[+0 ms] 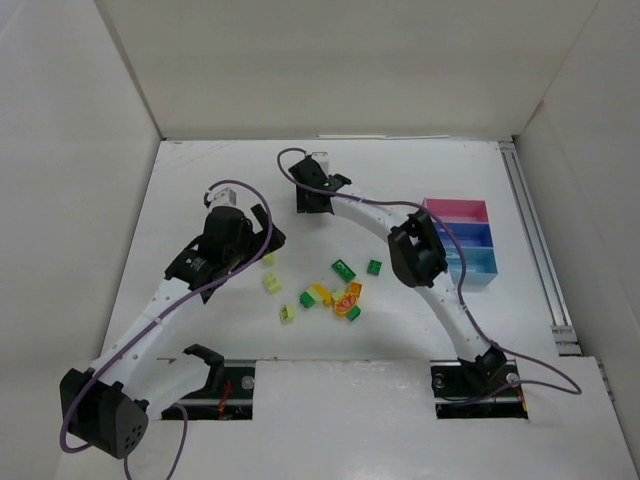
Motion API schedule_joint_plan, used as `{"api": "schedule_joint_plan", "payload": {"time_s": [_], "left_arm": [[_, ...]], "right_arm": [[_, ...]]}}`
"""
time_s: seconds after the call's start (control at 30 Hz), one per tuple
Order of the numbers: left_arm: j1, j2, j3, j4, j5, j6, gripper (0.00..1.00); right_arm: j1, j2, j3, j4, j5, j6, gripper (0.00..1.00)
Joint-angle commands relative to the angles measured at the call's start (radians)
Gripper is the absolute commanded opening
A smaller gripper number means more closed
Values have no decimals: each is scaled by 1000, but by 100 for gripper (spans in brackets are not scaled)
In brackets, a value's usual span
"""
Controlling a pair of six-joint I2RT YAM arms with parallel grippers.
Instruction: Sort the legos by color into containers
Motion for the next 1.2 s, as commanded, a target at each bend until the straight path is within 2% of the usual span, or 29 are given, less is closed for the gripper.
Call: {"api": "schedule_joint_plan", "payload": {"time_s": [0.0,0.1,0.27,0.4,0.67,0.7,0.83,0.9,0.93,1.0,1.17], "left_arm": [[3,-38,-16,38,21,12,100],[3,-38,-16,29,21,12,100],[3,-48,-16,19,21,12,100],[3,-48,-16,19,21,12,100],[3,-48,-16,19,3,12,100],[3,-48,-16,19,3,12,100],[3,-38,-16,19,-8,12,100],[3,-38,-16,19,-8,12,100],[3,-28,-16,19,-8,12,100],[3,-16,-16,19,-8,12,100],[3,21,12,-11,-8,12,100]], "right_arm": [[-11,58,100,-62,26,60,54],[-11,99,152,-112,37,115,44],[-35,108,172,-151,27,172,43],[-55,108,172,-169,17,192,29],[-74,127,206,-183,-8,206,27],[-74,127,215,-183,-8,206,20],[-83,127,215,-183,-17,206,9],[-83,105,182,-151,-17,206,4],[-83,89,110,-125,-17,206,0],[-83,15,12,2,-29,166,0],[-83,-138,-148,49,75,67,0]]}}
